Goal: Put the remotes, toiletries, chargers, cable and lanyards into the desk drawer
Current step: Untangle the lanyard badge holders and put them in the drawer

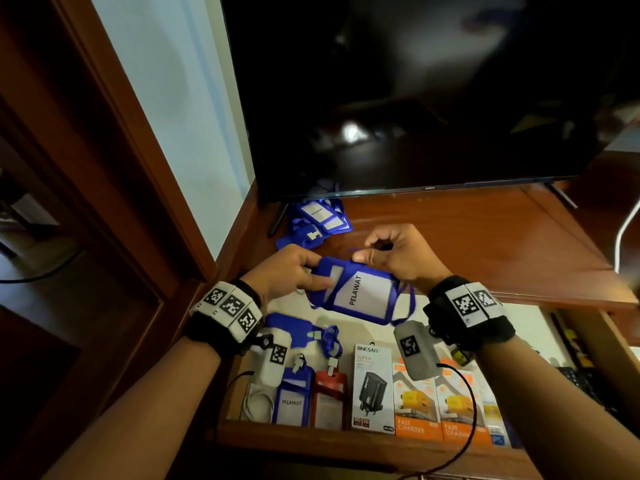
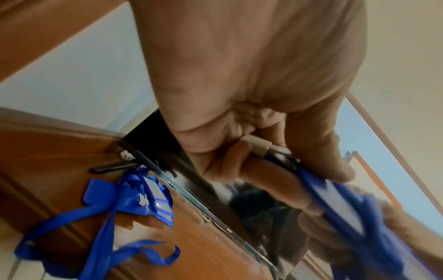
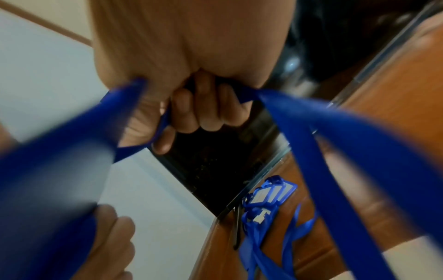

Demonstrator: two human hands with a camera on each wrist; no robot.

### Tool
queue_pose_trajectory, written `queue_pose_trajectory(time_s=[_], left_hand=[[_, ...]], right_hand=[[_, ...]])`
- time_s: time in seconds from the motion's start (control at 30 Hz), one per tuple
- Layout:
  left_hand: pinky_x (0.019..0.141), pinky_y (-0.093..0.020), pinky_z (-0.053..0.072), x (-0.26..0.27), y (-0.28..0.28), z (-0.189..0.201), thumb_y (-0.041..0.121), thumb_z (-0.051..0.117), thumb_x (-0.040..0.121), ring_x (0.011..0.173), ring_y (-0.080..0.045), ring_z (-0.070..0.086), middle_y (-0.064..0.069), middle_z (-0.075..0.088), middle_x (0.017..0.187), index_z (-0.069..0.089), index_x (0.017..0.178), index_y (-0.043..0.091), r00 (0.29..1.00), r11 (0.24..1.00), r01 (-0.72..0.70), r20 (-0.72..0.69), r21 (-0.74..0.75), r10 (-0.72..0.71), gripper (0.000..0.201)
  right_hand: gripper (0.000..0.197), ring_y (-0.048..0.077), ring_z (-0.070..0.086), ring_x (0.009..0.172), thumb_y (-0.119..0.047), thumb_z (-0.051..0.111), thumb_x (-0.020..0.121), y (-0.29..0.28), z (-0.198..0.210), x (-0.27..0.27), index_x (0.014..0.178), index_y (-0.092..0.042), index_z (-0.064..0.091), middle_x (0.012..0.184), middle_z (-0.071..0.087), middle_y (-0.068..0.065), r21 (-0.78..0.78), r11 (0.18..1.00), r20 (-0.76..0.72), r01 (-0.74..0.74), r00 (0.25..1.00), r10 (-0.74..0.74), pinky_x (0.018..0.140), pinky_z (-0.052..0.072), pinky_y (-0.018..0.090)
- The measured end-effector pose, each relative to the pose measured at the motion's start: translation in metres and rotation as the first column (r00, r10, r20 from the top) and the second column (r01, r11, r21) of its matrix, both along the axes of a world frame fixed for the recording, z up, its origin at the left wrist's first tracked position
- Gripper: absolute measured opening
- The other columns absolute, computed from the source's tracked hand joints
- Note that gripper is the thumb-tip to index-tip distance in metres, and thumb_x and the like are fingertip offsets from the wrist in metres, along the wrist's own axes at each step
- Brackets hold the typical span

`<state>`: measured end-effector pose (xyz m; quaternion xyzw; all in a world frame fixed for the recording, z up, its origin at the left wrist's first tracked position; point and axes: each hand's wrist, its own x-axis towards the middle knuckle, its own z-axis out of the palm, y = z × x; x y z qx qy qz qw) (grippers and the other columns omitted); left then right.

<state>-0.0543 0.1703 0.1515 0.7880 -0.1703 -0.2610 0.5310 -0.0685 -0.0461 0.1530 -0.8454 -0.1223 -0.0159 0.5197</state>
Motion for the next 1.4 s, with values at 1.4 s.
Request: queue_pose_trajectory(time_s=[1.4], left_hand=[[0.077,-0.022,0.052,-0.012,0.012,-0.017,0.006,0.067,0.076,0.087,-0.008,0.068,0.008,0.074,0.086,0.069,0.094,0.021,0.987,0.970,0.092,0.149,-0.223,-0.060,0.023]], right_hand=[[0.016,0.008,0.062,0.066,-0.006,0.058,0.088,0.014,-0.006,-0.053,0.085,-0.014,0.073,0.075,0.070,-0.001,0.374,0.921,-0.216,-0.113,0.954,0.205,0.060,0.049,0.020]])
